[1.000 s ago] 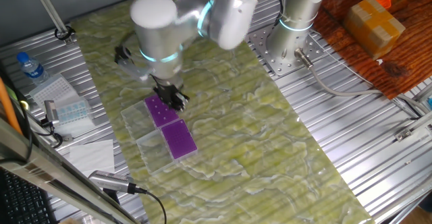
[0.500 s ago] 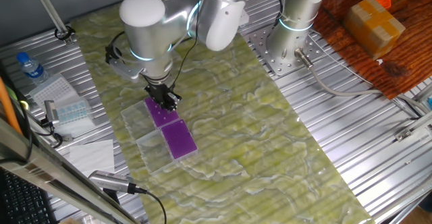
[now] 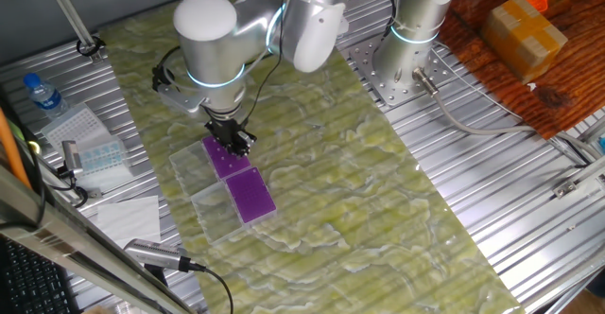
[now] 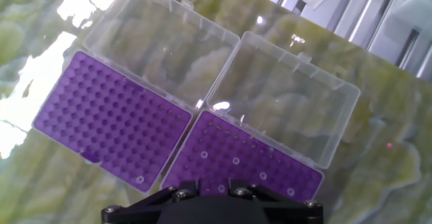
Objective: Transfer all small pipette tips from one holder to another
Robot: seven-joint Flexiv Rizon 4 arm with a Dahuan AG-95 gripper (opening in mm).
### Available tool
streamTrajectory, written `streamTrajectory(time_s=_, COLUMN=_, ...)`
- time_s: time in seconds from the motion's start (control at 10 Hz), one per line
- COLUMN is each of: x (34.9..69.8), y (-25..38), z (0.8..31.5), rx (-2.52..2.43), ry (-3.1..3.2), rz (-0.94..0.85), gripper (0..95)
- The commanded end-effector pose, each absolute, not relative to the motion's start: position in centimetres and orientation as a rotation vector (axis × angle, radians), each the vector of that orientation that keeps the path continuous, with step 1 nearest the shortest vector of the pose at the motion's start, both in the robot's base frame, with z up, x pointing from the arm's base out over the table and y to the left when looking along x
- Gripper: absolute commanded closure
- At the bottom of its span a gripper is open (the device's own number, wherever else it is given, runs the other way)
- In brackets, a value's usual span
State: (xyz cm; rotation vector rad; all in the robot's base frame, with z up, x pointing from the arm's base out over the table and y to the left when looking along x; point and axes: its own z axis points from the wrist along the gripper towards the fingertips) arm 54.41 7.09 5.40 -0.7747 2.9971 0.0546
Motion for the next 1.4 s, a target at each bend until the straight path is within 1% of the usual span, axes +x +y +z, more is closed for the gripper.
streamTrajectory(time_s=0.1, x=54.3, y=7.1, z=5.5, rx=-0.782, ry=2.996, rz=0.05, gripper=76.0)
streamTrajectory(time_s=0.6, x=54.2, y=6.7, z=5.0, rx=-0.804, ry=2.986, rz=0.037, gripper=76.0)
streamTrajectory(time_s=0.7, x=54.2, y=6.7, z=5.0, rx=-0.807, ry=2.984, rz=0.037, gripper=95.0)
streamTrajectory(time_s=1.1, x=54.2, y=6.5, z=4.9, rx=-0.799, ry=2.983, rz=0.038, gripper=95.0)
streamTrajectory(time_s=1.2, x=54.3, y=6.5, z=5.5, rx=-0.8, ry=2.989, rz=0.044, gripper=95.0)
streamTrajectory(time_s=1.3, x=54.4, y=6.4, z=6.7, rx=-0.799, ry=3.001, rz=0.051, gripper=95.0)
streamTrajectory(time_s=1.4, x=54.4, y=6.5, z=8.6, rx=-0.78, ry=3.022, rz=0.057, gripper=95.0)
